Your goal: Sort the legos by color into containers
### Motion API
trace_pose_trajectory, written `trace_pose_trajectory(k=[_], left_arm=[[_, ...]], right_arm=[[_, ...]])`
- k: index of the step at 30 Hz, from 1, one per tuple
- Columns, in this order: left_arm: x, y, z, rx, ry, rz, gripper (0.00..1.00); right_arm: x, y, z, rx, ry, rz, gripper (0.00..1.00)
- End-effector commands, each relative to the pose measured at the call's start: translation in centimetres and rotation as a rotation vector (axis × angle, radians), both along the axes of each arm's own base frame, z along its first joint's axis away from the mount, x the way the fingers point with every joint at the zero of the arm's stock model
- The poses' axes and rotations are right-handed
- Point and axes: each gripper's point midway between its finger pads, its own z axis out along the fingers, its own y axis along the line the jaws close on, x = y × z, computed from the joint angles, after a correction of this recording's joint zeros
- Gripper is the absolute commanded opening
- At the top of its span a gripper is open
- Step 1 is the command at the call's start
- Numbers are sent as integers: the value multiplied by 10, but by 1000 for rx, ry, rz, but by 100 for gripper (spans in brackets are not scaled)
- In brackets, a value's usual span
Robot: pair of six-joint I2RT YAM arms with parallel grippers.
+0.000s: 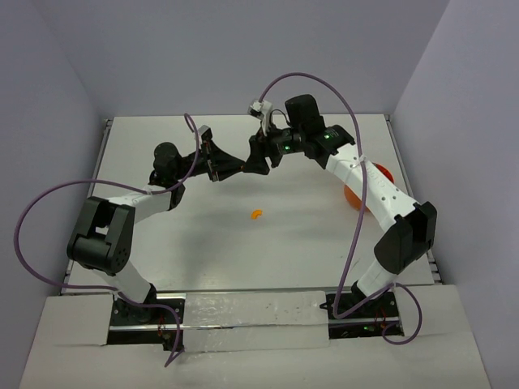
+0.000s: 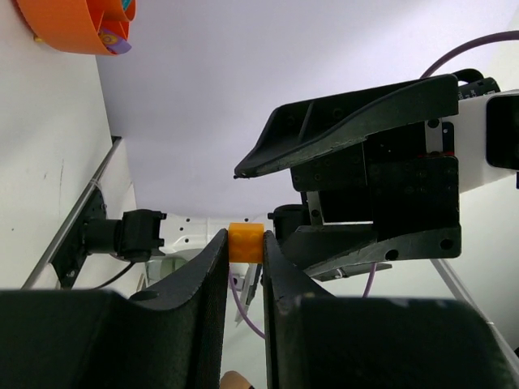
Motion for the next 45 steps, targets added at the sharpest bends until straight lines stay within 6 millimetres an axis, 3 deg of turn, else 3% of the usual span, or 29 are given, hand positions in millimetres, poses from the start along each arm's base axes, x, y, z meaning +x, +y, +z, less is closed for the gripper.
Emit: trace_pose_trajectory(k=[1,12,23,36,45], left_arm=[[-8,-2,20,-37,-46,-13,0],[-9,-1,19,-41,-23,-11,0],[-10,-1,22,-48,-14,-20,0],[-9,-2,22,-54,-2,-22,0],[-10,-1,22,-58,1,-18,2]], right_arm=[[3,8,19,26,-73,17,64],[2,16,17,15,-109,29,53],[6,16,15,10,-126,11,33],[5,15,6,-21,-129,13,39],[6,15,3,-32,-139,9,36]])
